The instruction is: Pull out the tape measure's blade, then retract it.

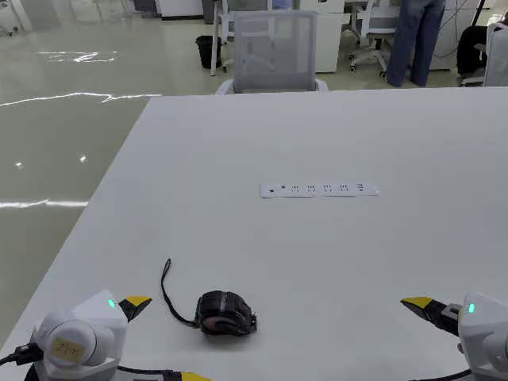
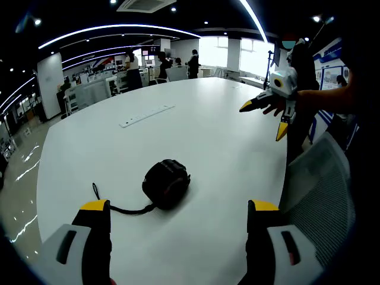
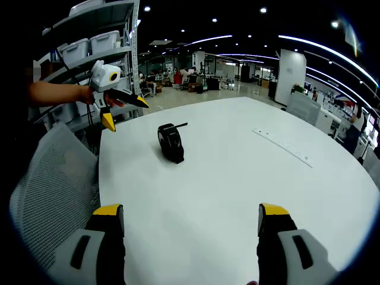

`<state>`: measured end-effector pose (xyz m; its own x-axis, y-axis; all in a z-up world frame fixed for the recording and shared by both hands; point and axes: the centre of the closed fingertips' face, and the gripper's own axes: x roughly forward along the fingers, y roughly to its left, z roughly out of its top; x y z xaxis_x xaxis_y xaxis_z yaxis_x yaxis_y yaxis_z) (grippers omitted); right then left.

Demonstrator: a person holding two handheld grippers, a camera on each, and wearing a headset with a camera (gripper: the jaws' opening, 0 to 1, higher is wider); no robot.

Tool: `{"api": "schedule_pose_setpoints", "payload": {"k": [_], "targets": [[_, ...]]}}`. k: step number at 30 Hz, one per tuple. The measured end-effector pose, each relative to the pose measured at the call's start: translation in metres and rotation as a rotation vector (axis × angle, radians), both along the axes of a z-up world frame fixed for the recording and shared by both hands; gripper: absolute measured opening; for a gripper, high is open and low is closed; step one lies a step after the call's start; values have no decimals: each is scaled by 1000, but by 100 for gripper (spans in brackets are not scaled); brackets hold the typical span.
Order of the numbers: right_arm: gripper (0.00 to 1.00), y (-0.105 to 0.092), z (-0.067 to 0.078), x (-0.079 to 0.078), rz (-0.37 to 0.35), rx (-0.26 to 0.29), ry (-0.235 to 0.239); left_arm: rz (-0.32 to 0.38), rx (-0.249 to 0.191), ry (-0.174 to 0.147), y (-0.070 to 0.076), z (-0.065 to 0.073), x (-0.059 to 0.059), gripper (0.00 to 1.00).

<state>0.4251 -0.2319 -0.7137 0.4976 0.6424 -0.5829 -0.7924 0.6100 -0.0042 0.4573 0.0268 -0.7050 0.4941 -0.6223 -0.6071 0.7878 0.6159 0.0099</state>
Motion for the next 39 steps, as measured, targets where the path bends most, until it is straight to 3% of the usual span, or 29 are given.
{"api": "schedule_pose_setpoints", "payload": {"k": [11, 25, 39], "targets": [[95, -1, 0, 0, 10, -1, -1, -18, 11, -3, 0, -1, 1, 89], [84, 3, 1, 4, 82, -17, -8, -71, 57, -10, 3, 0, 13, 80], [71, 9, 2, 16, 140, -44, -53, -152, 98, -15, 0, -9, 18, 69]]}}
